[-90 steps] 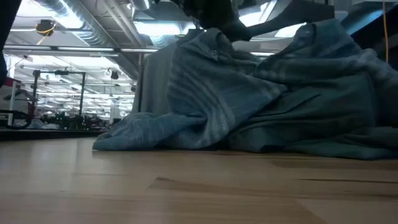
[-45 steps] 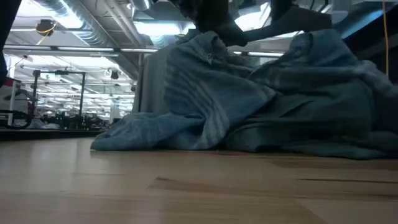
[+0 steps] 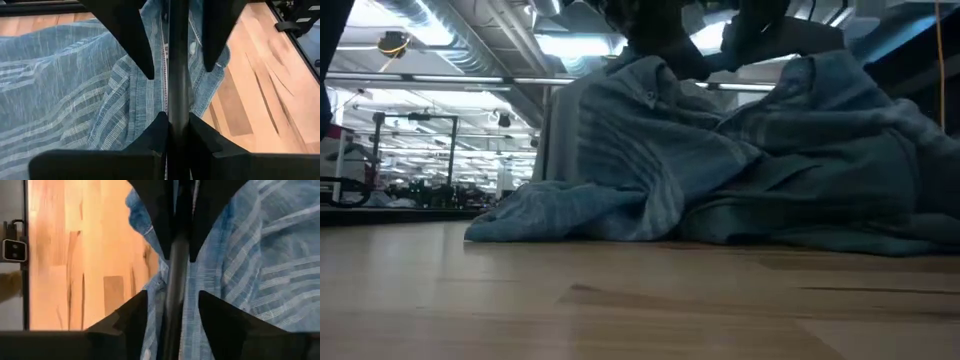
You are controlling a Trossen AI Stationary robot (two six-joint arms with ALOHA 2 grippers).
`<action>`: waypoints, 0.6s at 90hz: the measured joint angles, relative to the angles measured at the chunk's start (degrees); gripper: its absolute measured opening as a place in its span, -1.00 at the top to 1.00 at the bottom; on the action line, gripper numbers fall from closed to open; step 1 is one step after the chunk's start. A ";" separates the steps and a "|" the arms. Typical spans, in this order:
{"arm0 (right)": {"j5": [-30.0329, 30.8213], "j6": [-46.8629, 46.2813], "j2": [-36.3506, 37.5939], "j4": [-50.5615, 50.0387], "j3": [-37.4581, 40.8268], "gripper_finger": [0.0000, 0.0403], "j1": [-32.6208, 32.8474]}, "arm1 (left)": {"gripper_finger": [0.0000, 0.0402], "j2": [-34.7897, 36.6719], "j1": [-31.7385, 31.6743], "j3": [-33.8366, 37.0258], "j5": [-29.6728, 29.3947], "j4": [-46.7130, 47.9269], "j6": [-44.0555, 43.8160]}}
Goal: Unhang clothes
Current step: Remove the polo shirt from the hanger
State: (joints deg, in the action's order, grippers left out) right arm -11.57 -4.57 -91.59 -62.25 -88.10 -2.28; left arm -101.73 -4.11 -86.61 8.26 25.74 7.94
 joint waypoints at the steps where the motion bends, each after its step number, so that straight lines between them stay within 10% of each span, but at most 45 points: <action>1: 0.09 0.01 0.00 0.05 -0.01 0.37 0.00 | 0.87 0.00 0.01 0.00 0.01 0.00 -0.03; 26: -0.42 0.79 0.20 -1.91 0.82 0.81 -0.52 | 0.87 -0.15 0.05 0.06 -0.19 -1.31 -0.50; 54: -1.04 1.35 -0.24 -2.46 1.32 0.36 -0.31 | 0.87 0.13 0.34 -0.07 0.11 -1.70 0.71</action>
State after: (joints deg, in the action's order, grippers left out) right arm -12.61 -3.22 -91.83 -64.71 -86.78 -2.60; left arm -101.60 -3.77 -86.68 8.37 24.03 8.64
